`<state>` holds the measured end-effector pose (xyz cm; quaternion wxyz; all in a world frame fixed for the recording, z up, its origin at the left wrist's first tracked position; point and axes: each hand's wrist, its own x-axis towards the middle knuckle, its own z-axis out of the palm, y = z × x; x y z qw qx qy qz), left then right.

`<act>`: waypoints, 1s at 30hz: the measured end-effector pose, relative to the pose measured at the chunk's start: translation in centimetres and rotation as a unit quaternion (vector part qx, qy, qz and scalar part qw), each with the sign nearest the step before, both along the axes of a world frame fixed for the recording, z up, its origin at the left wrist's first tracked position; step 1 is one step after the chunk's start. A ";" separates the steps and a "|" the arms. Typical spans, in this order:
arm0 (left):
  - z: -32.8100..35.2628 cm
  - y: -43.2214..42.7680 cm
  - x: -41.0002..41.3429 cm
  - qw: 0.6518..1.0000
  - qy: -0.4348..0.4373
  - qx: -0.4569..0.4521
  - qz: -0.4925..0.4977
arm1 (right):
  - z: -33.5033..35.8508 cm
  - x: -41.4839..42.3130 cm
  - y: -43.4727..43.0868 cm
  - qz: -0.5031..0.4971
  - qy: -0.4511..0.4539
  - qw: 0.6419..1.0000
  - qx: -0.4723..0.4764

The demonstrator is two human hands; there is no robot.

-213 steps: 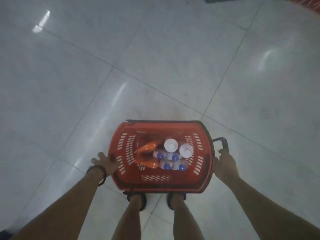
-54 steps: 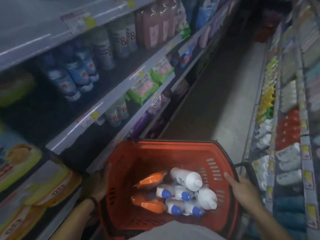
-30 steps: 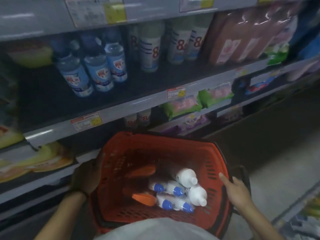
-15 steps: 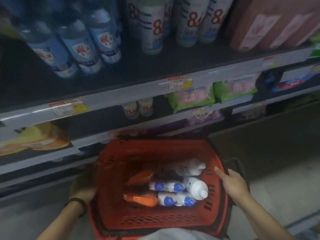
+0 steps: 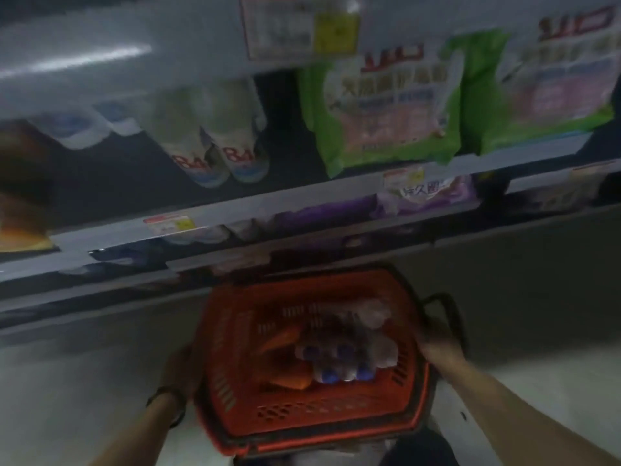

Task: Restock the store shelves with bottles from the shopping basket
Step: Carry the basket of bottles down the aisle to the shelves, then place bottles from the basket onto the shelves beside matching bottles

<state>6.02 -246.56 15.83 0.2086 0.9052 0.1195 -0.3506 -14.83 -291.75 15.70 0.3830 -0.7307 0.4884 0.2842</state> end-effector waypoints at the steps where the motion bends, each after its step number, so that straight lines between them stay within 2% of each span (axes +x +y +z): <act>1: -1.5 -0.4 -0.1 1.000 0.019 -0.008 0.011 | -1.4 0.2 -0.4 0.003 0.000 1.000 0.005; 5: -8.1 -2.2 -0.6 0.993 0.073 -0.048 0.076 | -5.9 0.9 -1.7 -0.054 0.011 0.997 0.053; 8: -12.4 -3.9 0.0 0.989 0.080 -0.051 0.109 | -10.3 0.2 -3.2 -0.090 0.012 0.992 0.088; 17: -23.2 -5.1 0.8 0.986 0.133 -0.018 0.097 | -18.5 2.8 -4.8 -0.137 0.043 0.984 0.108; 22: -31.6 -1.0 0.9 0.976 0.172 -0.057 0.121 | -20.5 3.4 -4.9 -0.128 0.051 0.985 0.102; 24: -29.8 -1.8 1.4 0.972 0.186 -0.054 0.135 | -20.4 3.7 -4.9 -0.095 0.046 0.989 0.105; 26: -22.5 -6.2 1.5 0.975 0.179 -0.057 0.120 | -19.9 3.9 -4.7 -0.022 0.058 0.994 0.094; 28: -18.5 -8.7 1.0 0.982 0.161 -0.049 0.083 | -19.2 4.0 -4.4 0.056 0.055 0.994 0.073; 30: -15.8 -10.1 0.3 0.991 0.135 -0.012 0.012 | -18.2 4.0 -3.9 0.066 0.029 0.996 0.053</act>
